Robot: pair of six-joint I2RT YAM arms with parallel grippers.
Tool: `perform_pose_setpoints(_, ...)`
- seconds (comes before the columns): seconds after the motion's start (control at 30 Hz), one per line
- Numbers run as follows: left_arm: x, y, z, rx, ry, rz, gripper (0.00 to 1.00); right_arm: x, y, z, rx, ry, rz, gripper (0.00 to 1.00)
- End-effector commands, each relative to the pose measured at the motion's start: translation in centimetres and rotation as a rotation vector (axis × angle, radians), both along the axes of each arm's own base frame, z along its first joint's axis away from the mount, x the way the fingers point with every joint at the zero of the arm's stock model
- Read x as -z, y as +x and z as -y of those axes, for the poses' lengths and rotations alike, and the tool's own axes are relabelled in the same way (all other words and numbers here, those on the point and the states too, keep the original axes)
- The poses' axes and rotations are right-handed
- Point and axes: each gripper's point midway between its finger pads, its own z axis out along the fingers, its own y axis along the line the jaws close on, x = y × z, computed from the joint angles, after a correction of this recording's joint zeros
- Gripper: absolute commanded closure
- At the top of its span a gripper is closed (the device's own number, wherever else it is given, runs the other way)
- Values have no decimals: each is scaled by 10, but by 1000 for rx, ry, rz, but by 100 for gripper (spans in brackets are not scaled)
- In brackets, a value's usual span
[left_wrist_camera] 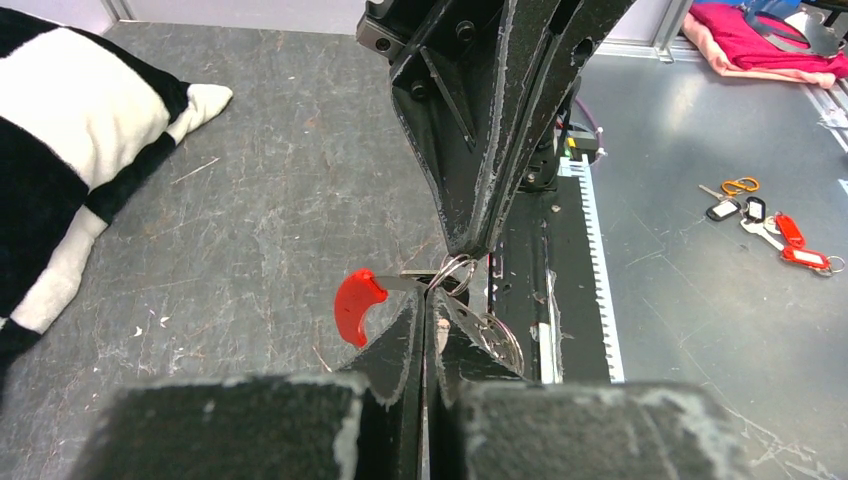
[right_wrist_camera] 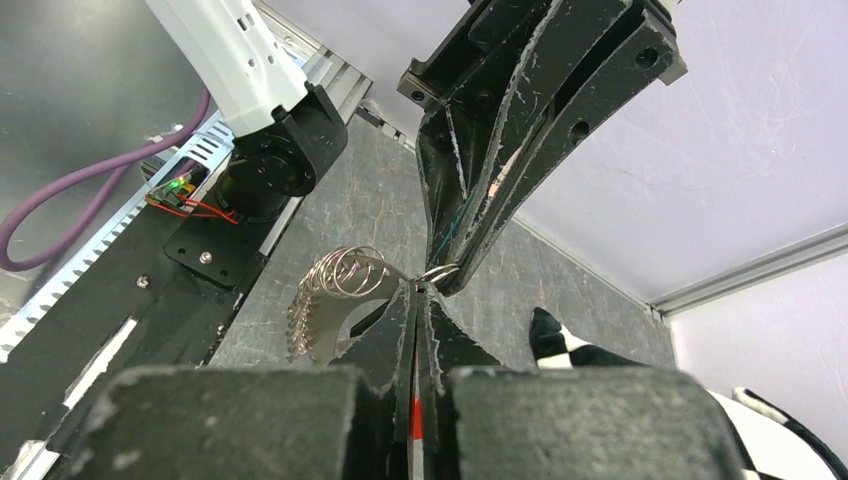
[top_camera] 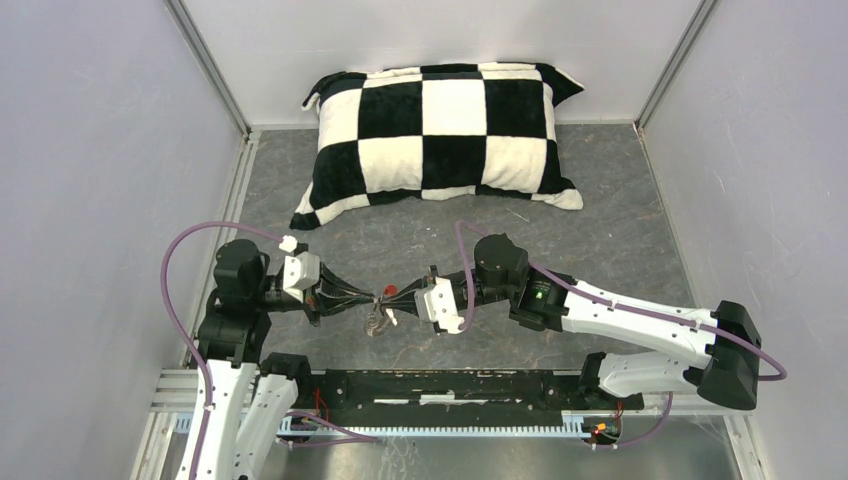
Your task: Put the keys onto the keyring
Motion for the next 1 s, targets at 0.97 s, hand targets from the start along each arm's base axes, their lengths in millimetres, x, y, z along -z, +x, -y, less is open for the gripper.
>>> perform_pose_setpoints(0.97, -8, -6, 0, 24, -10, 68, 98, -48, 5, 6, 56, 99, 21, 100)
